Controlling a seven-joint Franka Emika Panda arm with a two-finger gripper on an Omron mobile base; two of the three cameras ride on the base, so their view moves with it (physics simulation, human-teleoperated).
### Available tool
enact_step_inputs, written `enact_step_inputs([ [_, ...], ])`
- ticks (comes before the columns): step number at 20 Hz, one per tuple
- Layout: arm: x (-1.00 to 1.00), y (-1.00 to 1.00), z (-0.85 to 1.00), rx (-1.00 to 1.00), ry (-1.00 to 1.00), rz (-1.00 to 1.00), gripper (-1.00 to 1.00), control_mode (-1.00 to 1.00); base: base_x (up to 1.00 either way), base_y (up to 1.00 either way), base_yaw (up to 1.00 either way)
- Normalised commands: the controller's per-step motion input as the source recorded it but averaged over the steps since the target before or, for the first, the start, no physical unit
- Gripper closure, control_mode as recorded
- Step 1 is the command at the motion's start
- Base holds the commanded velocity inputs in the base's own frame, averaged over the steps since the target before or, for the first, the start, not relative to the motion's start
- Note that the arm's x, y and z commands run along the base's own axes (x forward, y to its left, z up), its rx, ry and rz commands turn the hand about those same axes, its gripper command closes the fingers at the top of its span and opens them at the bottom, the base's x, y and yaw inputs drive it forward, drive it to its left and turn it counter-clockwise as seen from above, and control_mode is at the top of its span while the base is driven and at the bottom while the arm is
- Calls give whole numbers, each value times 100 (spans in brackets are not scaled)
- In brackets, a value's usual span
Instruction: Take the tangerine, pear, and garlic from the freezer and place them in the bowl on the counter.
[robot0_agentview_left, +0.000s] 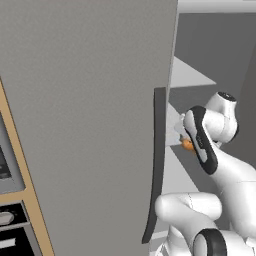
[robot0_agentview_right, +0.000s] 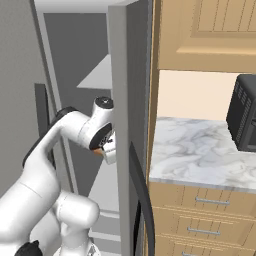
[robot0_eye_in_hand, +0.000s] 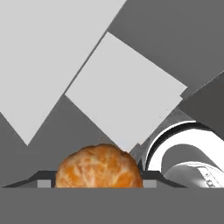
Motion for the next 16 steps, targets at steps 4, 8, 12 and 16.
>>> enact_step_inputs([
  [4,-77,0,72,-1,-1,0,100,-100,0,0,0],
  [8,-70,8,77,0,-8,4,100,-100,0,0,0],
  [12,-68,19,79,-2,-6,2,100,-100,0,0,0],
  [16,-63,13,75,-1,-9,3,100,-100,0,0,0],
])
